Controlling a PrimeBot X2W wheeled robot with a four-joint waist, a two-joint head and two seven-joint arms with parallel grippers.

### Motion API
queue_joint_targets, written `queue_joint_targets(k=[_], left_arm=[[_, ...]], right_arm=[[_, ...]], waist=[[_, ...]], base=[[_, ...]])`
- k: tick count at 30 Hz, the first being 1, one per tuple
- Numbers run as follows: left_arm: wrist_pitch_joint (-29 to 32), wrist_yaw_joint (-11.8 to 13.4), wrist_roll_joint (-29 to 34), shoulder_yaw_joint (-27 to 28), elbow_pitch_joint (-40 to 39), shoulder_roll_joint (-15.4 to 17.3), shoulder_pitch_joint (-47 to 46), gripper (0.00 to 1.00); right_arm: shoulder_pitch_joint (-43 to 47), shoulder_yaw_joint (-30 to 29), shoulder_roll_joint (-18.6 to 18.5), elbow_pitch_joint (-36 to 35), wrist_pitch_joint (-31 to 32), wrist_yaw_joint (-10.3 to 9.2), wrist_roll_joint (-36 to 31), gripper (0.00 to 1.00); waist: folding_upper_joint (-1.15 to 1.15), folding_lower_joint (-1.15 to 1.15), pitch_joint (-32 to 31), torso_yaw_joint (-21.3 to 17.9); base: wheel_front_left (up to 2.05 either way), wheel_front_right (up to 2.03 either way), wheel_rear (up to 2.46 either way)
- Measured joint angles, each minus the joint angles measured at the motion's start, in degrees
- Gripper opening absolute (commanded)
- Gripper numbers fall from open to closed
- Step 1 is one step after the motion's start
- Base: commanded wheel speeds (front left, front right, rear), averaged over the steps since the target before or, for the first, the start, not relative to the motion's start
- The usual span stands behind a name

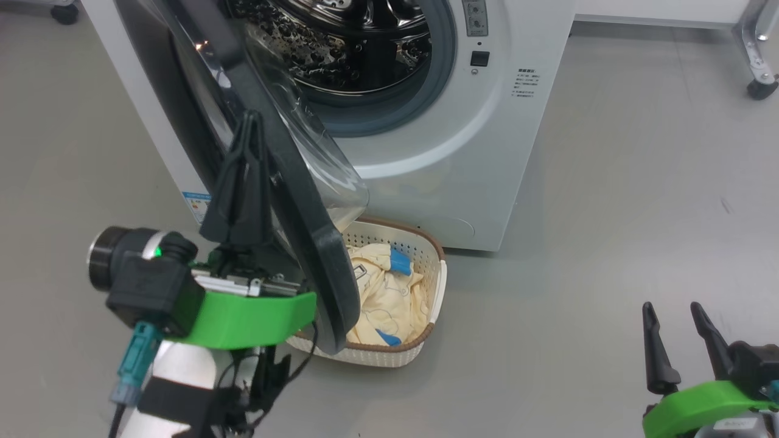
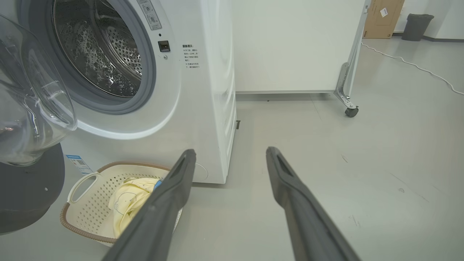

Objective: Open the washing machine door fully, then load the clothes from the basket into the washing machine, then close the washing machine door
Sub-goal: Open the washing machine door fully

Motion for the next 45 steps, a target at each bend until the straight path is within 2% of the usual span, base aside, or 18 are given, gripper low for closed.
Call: queue_joint_targets(k=[4,10,19,30,45], left_arm=[[2.89,-0.52,-2.21,-6.10,-4.52,-0.77,1.96,0.00],[5.13,-0.35,-4.90,-12.63,-5.56,-1.15,3.93,0.00],[5.80,1.44,-9.44,-17.78,0.66,-1.26,5.08,0.00],[3.59,3.14,-13.61,-18.83,9.56,-1.26,4.44,0.00],[1.05,4.17,-14.59,-17.16,17.04,-1.22,3.03,0.00]], right_arm=[[0.01,0.11,0.00,0.00,0.30,0.00,0.01,1.00],[0.07,0.25,0.01,-0.03,0.55,0.00,0.00,1.00],[0.06,0.98,0.01,-0.19,1.27,0.00,-0.11,1.00],[0.04,1.51,0.01,-0.30,1.55,0.00,-1.55,1.00],[0.03,1.36,0.01,-0.22,1.74,0.00,-2.01,1.00]], waist=[[0.00,0.00,-0.21,-0.53],[0.00,0.00,-0.16,-1.17],[0.00,0.00,0.25,-2.00],[0.00,0.00,0.83,-2.48],[0.00,0.00,0.60,-2.45]], base=[[0.00,0.00,0.00],[0.00,0.00,0.00],[0.00,0.00,0.00],[0.00,0.00,0.00],[0.00,0.00,0.00]])
